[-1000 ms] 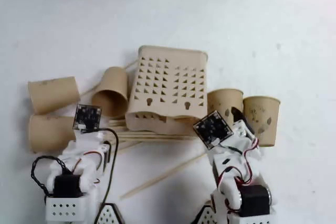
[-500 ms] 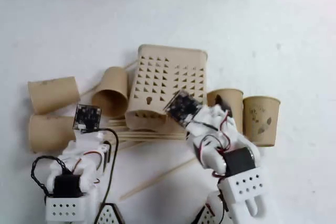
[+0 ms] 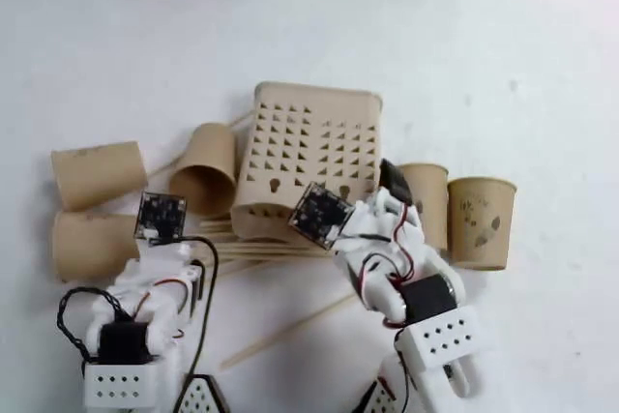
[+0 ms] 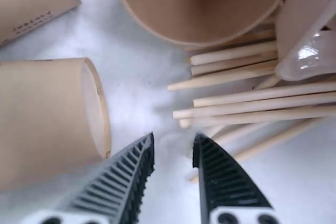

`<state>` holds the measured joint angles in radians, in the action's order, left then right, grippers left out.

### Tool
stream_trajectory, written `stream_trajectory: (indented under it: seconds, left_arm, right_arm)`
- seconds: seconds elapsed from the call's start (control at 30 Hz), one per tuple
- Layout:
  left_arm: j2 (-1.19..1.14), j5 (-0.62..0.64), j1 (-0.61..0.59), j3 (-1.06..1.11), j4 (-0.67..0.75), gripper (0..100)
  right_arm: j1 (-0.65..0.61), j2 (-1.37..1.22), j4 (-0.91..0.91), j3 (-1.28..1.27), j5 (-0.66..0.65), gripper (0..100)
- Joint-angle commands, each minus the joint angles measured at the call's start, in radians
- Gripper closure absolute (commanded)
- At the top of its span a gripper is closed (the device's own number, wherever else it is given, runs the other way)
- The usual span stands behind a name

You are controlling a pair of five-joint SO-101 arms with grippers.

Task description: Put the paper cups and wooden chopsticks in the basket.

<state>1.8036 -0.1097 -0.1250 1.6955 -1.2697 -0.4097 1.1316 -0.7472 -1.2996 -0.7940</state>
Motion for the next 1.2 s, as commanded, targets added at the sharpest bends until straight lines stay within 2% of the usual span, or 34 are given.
stream_trajectory:
  seconds: [0.0, 0.2, 0.4, 0.53, 0.83, 1.03, 1.17]
  left_arm:
    - [-0.002, -0.005, -0.008, 0.000, -0.005, 86]
    - [-0.002, -0.005, -0.008, 0.000, -0.005, 86]
    - [-0.002, -0.005, -0.008, 0.000, -0.005, 86]
    - [-0.002, -0.005, -0.008, 0.000, -0.005, 86]
    - [-0.002, -0.005, -0.008, 0.000, -0.005, 86]
    - [-0.002, -0.005, -0.008, 0.000, -0.005, 86]
    - [-0.002, -0.005, -0.008, 0.000, -0.005, 86]
  right_arm:
    - [0.002, 0.024, 0.122, -0.031, -0.035, 62.5]
    - [0.002, 0.016, 0.206, -0.037, -0.034, 64.2]
    - [0.002, 0.016, 0.375, -0.106, -0.034, 89.0]
    - [0.002, 0.016, 0.432, -0.109, -0.032, 97.6]
    - [0.128, 0.016, 0.406, 0.020, 0.009, 98.1]
    - [0.039, -0.007, 0.179, 0.292, 0.017, 98.1]
    - [0.015, -0.159, 0.104, 0.457, 0.017, 98.1]
